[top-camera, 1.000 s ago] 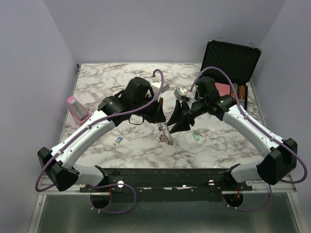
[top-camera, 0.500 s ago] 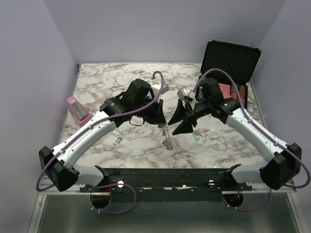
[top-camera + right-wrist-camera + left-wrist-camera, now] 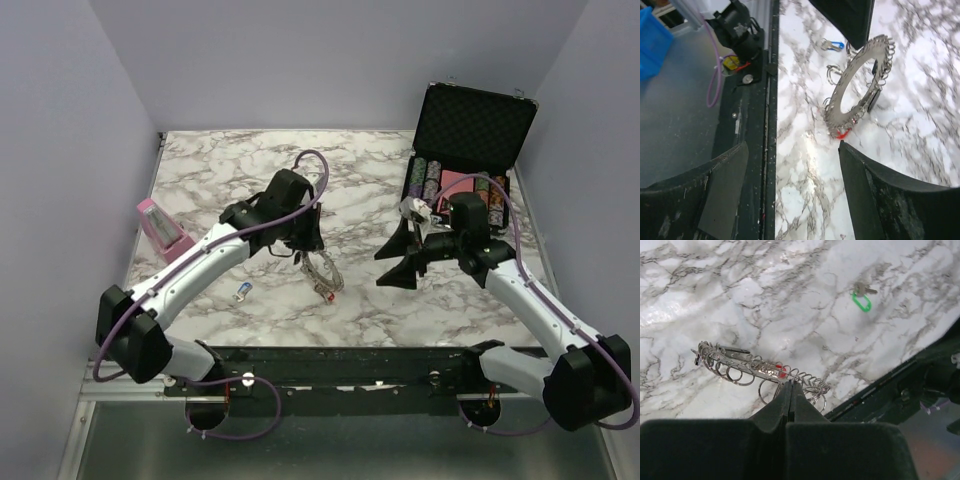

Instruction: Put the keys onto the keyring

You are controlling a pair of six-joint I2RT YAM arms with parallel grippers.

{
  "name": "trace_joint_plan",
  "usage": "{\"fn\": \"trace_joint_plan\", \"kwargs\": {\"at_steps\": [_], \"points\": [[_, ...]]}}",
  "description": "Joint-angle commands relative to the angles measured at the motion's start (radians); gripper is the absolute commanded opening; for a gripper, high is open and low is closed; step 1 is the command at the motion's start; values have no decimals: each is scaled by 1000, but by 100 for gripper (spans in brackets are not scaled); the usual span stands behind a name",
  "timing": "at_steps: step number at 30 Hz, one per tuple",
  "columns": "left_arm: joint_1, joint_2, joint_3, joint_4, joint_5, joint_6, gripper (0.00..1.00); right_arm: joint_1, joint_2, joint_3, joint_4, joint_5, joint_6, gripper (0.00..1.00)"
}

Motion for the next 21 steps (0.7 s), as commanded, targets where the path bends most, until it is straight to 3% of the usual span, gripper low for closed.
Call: {"fn": "trace_joint_plan", "kwargs": {"at_steps": [1, 13, 16, 21], "points": [[53, 129, 27, 84, -38, 4, 0, -62, -59, -106, 118, 47, 31, 82], [151, 528, 347, 38, -16, 60, 0, -177, -93, -149, 119, 22, -8, 85], [174, 555, 381, 18, -51, 58, 10, -197, -101, -151, 119, 13, -5, 85], [200, 496, 345, 38, -106, 73, 40, -213, -107, -151, 116, 3, -3, 85]]}}
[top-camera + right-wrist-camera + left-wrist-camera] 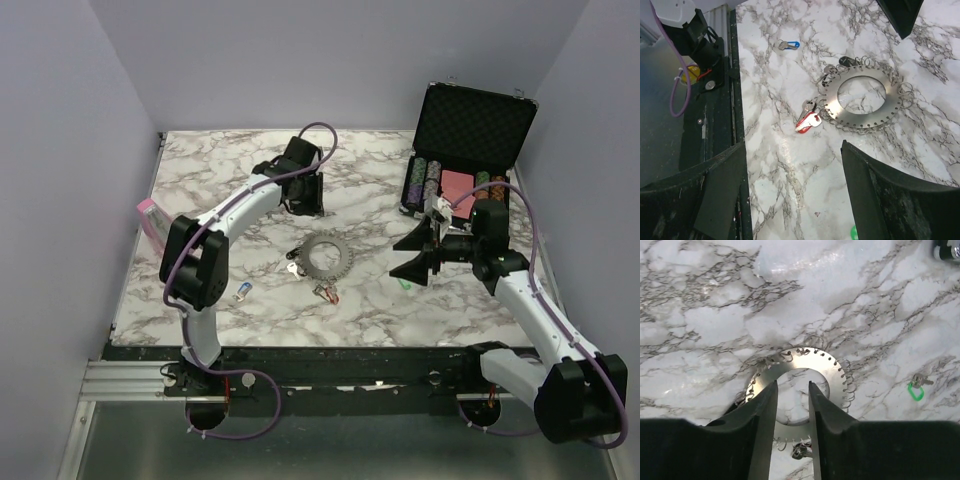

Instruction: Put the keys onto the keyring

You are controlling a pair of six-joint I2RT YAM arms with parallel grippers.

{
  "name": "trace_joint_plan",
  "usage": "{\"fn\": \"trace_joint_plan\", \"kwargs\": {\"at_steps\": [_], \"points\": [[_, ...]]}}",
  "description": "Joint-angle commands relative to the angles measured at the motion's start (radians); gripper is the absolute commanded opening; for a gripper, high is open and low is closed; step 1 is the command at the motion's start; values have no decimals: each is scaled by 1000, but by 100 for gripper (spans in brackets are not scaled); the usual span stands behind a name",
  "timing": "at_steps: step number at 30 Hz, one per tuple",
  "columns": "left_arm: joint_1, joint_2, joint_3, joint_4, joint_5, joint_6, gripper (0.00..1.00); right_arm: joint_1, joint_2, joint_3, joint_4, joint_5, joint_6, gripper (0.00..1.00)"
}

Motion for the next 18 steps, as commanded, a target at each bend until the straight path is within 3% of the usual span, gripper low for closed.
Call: {"fn": "trace_joint_plan", "kwargs": {"at_steps": [1, 6, 9, 12, 18], "points": [[24, -82, -16, 3, -86, 38, 45, -14, -22, -13, 24, -27, -5, 85], [22, -262, -143, 92, -129, 107, 55, -23, -26, -16, 23, -33, -7, 85], [13, -474, -353, 283, -132, 121, 58, -32, -28, -16, 24, -38, -11, 85], [31, -653, -548, 423, -60, 64, 72, -40, -28, -18, 23, -44, -13, 86], [70, -740, -734, 458, 88, -20, 72, -50, -28, -19, 21, -53, -16, 86]]}}
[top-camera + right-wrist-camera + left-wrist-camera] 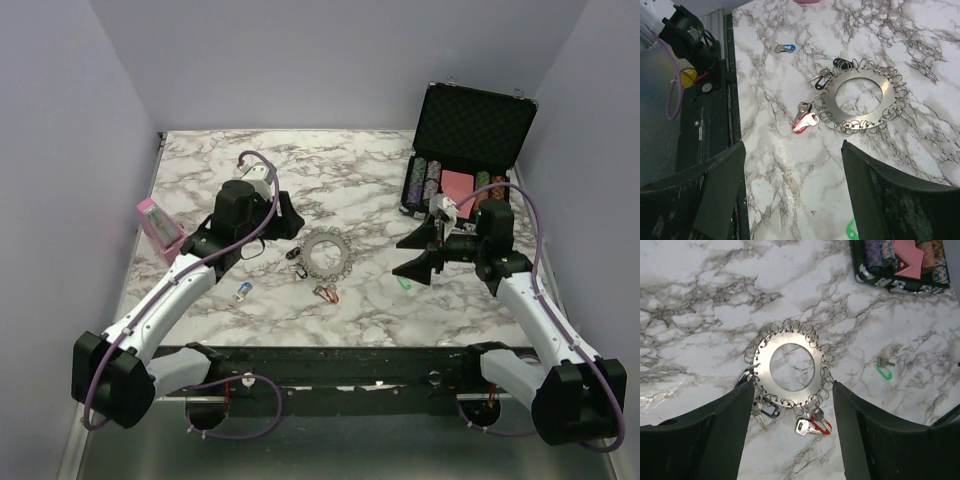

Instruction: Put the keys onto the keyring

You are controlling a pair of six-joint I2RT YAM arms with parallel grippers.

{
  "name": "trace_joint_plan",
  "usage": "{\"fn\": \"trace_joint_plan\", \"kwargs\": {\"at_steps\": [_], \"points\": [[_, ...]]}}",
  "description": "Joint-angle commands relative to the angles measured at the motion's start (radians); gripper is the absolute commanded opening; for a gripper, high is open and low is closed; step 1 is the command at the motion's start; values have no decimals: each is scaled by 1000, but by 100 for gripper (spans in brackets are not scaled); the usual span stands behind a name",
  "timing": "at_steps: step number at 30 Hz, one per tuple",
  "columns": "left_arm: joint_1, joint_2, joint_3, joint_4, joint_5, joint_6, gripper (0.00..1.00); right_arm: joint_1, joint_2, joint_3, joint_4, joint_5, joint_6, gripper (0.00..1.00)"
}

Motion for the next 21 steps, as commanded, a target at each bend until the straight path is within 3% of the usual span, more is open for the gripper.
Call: {"fn": "trace_joint_plan", "kwargs": {"at_steps": [1, 9, 13, 21], "points": [[25, 29, -100, 60, 122, -44, 71, -13, -14, -14, 15, -35, -16, 86], [22, 316, 136, -264, 35, 184, 63, -36, -12, -19, 14, -46, -21, 86], [18, 426, 215, -321, 24, 298, 57, -41, -9, -22, 15, -48, -25, 86], [-7, 523, 321, -365, 78, 592, 55, -44, 5, -20, 15, -46, -30, 86]]}}
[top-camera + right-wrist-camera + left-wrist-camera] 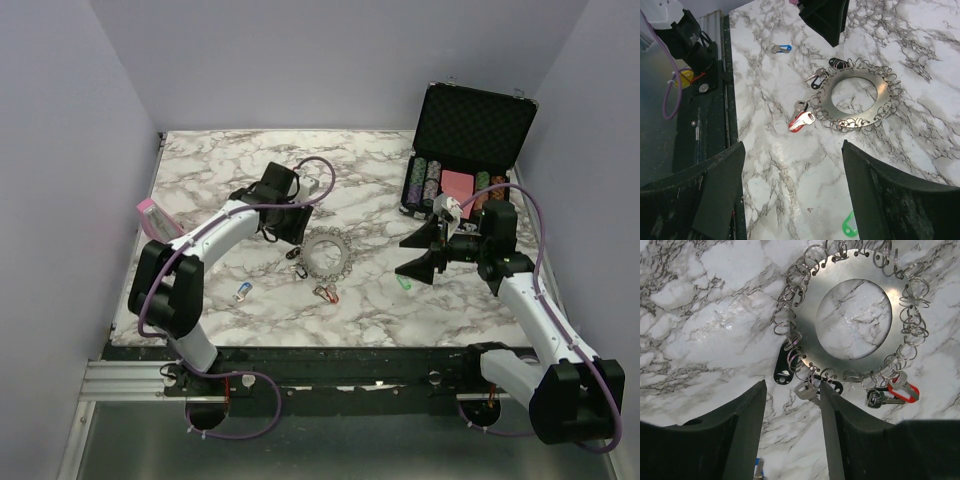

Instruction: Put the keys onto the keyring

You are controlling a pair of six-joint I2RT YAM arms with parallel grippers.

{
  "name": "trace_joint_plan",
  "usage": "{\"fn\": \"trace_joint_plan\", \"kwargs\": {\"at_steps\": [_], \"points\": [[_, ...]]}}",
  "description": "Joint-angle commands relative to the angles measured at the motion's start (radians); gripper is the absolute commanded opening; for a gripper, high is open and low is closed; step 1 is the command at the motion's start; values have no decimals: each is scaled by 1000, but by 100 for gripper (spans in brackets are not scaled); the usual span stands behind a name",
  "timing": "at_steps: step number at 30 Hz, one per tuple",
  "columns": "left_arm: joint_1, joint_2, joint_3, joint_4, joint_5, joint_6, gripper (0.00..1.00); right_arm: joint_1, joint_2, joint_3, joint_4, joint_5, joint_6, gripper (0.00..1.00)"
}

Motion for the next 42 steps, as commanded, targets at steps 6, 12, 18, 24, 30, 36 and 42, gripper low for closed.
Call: {"fn": "trace_joint_plan", "kwargs": {"at_steps": [6, 12, 18, 24, 30, 36, 42], "points": [[-62, 109, 139, -153, 37, 441, 53, -8, 16, -15, 14, -27, -15, 87], [-84, 157, 191, -182, 63, 568, 52, -10, 27, -13, 14, -32, -17, 87], [-72, 230, 343, -204, 124, 486, 50, -13, 30, -6, -2, -29, -31, 87], [-36, 362, 568, -277, 256, 247, 42, -13, 35, -1, -10, -43, -40, 87], [-10, 399, 602, -267, 151, -159, 35, -14, 33, -1, -17, -43, -45, 87], [-22, 379, 544, -239, 30, -342, 34, -13, 30, 4, -20, -47, -45, 87], [-38, 454, 596, -285, -26, -449, 34, -14, 26, 1, -22, -52, -46, 87]]}}
